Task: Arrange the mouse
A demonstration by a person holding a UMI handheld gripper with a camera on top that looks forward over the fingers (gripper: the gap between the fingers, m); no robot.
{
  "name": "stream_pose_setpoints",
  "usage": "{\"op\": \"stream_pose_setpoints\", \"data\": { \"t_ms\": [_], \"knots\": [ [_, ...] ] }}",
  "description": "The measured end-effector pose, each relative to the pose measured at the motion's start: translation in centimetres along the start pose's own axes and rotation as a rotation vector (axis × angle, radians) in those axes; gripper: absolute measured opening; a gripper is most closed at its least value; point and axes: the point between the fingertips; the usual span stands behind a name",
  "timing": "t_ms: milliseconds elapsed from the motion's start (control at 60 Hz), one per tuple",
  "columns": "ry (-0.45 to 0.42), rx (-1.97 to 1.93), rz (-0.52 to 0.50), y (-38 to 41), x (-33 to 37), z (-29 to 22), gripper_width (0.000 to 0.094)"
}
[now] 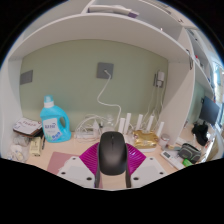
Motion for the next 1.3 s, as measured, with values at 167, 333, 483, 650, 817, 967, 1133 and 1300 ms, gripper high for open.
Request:
{"op": "stream_pose_setpoints", "data": {
  "t_ms": [167, 333, 483, 650, 817, 967, 1133, 1300],
  "knots": [
    [0.108, -0.019, -0.155, 11.2, -5.3, 3.5, 0.0346],
    [0.257, -0.017, -0.216, 17.5, -8.9, 11.1, 0.0351],
    [0.331, 0.007, -0.222, 19.2, -9.8, 14.8, 0.0448],
    [0.329, 0.045, -0.220, 18.9, -8.0, 13.8, 0.0867],
    [0.280, 0.054, -0.179, 17.8, -2.8, 10.1, 0.0855],
    [0.224, 0.075, -0.142, 17.2, 4.5, 7.4, 0.0849],
    [0.209, 0.079, -0.114, 17.5, 12.9, 6.9, 0.0850],
    [0.187, 0.098, -0.112, 18.0, 18.9, 6.7, 0.0848]
  ]
}}
Point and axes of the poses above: the point between the fingertips, and its own axes, seen from behind it with the camera up: y to the left, z down, x backward, against the way the camera looks, and after that the axes turned 6 degrees about x, right-handed
